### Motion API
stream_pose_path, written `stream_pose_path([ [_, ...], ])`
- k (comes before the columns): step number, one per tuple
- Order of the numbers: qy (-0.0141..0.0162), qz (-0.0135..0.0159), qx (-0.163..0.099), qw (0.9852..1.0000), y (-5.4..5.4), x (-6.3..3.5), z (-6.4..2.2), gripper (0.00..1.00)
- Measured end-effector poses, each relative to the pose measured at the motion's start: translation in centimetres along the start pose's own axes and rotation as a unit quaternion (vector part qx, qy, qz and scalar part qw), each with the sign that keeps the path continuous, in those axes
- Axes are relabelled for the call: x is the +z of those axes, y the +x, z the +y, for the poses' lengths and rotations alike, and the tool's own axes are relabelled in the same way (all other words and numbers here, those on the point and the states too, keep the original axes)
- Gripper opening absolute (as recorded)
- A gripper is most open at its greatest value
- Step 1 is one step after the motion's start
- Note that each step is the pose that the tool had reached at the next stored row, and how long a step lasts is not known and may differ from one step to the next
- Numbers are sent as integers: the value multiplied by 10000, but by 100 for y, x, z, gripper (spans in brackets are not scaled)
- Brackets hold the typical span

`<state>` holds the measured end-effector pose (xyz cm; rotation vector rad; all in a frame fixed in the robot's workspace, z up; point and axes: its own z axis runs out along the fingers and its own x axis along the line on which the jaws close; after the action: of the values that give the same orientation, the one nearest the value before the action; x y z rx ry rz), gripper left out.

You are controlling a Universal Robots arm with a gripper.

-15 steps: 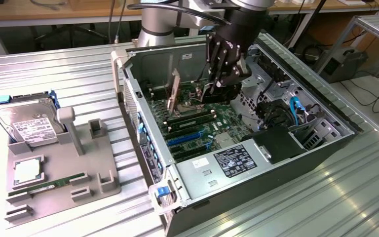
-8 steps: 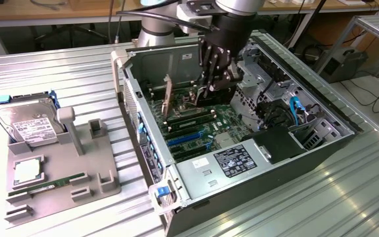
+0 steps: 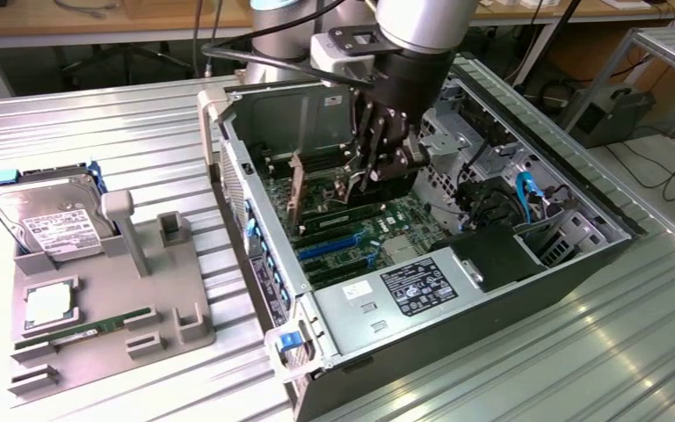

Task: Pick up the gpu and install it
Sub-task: 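Insert the gpu into the slot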

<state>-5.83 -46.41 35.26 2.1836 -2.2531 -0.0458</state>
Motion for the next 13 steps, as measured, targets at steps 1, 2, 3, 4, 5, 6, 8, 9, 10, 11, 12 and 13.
stream_pose_path([
  [1, 0, 0, -11, 10000, 7, 18, 0, 26],
  [2, -1, 2, -23, 10000, 11, 32, 0, 26],
  [3, -1, 1, -30, 10000, 15, 45, 0, 26],
  [4, -1, 2, -37, 10000, 19, 57, 0, 26],
  [5, -1, 3, -51, 10000, 22, 76, 0, 26],
  [6, -2, 4, -69, 10000, 23, 93, 0, 26],
  [8, -1, 5, -84, 10000, 25, 133, 4, 26],
  [9, -1, 5, -88, 10000, 27, 165, 4, 26],
  [10, -1, 6, -89, 10000, 29, 181, 8, 26],
  [11, 1, 5, -90, 10000, 30, 197, 12, 26],
  [12, 2, 5, -91, 10000, 32, 212, 17, 26],
  [13, 4, 5, -92, 10000, 33, 229, 21, 26],
])
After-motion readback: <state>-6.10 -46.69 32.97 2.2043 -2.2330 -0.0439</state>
